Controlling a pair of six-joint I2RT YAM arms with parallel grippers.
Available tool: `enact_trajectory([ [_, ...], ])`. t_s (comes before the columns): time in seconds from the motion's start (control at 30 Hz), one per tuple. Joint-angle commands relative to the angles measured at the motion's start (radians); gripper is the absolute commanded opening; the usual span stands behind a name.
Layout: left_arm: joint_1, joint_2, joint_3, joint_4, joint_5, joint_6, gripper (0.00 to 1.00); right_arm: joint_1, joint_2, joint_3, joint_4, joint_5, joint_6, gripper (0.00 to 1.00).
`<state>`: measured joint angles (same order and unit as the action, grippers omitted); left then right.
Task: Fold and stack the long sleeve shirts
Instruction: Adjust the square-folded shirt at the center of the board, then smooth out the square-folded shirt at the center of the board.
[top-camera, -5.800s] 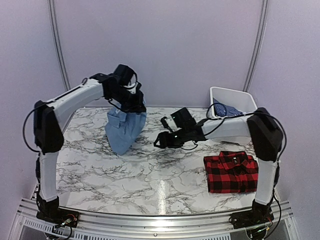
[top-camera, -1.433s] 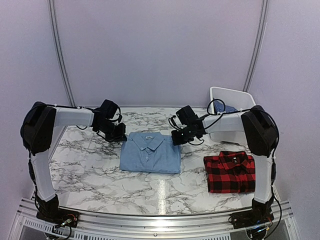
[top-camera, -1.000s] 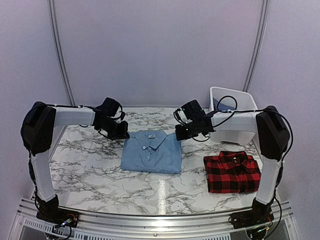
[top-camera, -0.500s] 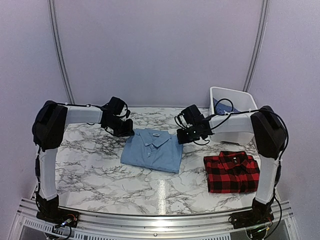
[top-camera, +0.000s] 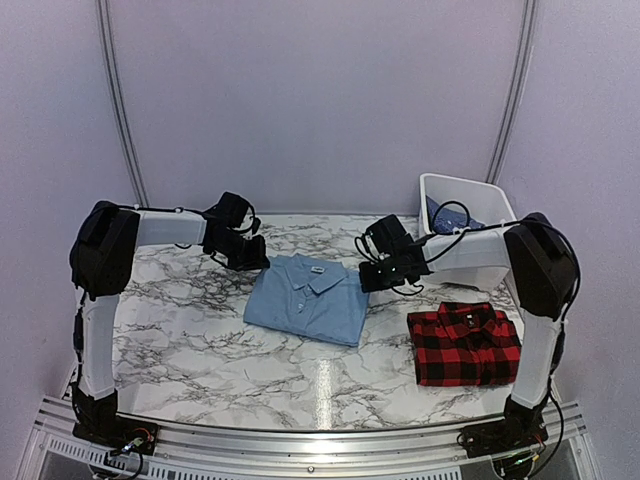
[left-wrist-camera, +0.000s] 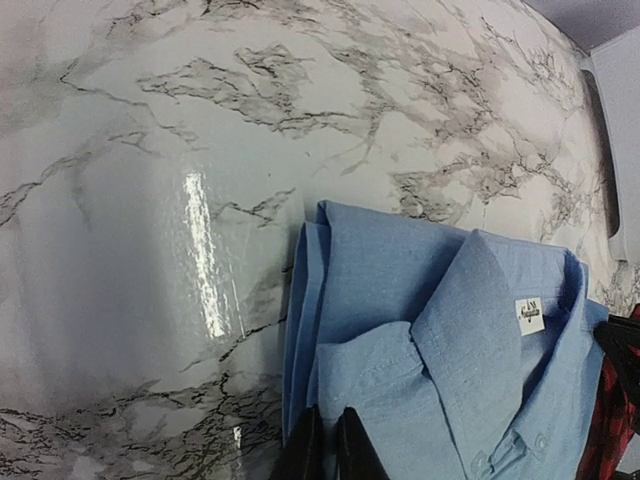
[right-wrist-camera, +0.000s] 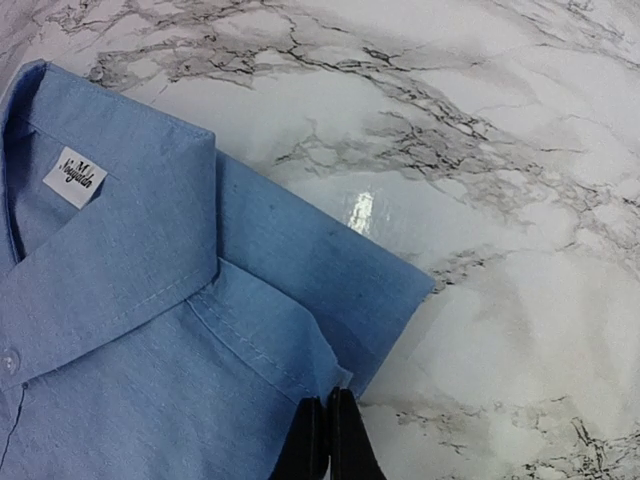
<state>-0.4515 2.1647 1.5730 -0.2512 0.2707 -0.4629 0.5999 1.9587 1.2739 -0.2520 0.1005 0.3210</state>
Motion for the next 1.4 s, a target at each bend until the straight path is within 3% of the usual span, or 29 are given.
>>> enact_trajectory([
  [0.0, 0.007, -0.012, 0.021, -0.002, 0.004, 0.015, 0.11, -0.015, -0.007, -0.019, 0.016, 0.036, 0.021, 0.00],
  [0.13, 0.012, -0.016, 0.025, -0.012, -0.011, 0.021, 0.20, -0.028, 0.020, -0.035, 0.023, 0.029, 0.031, 0.00],
  [0.23, 0.026, -0.038, 0.023, -0.020, -0.013, 0.027, 0.34, -0.043, 0.002, -0.055, 0.026, 0.025, 0.035, 0.01],
  [0.4, 0.037, -0.074, -0.007, -0.034, 0.026, 0.032, 0.40, -0.049, -0.047, -0.062, 0.002, 0.011, 0.029, 0.24],
  [0.5, 0.037, -0.114, -0.066, -0.035, 0.051, 0.028, 0.40, -0.045, -0.100, -0.074, -0.014, 0.001, 0.027, 0.28],
  [0.63, 0.035, -0.171, -0.164, -0.034, 0.089, 0.027, 0.42, 0.006, -0.182, -0.105, -0.036, -0.001, 0.033, 0.27],
  [0.9, 0.025, -0.208, -0.266, -0.031, 0.121, 0.026, 0.50, 0.149, -0.221, -0.211, 0.000, -0.086, 0.097, 0.17],
  [1.37, -0.017, -0.153, -0.266, -0.012, 0.157, 0.009, 0.57, 0.138, -0.234, -0.400, 0.094, -0.160, 0.146, 0.14],
])
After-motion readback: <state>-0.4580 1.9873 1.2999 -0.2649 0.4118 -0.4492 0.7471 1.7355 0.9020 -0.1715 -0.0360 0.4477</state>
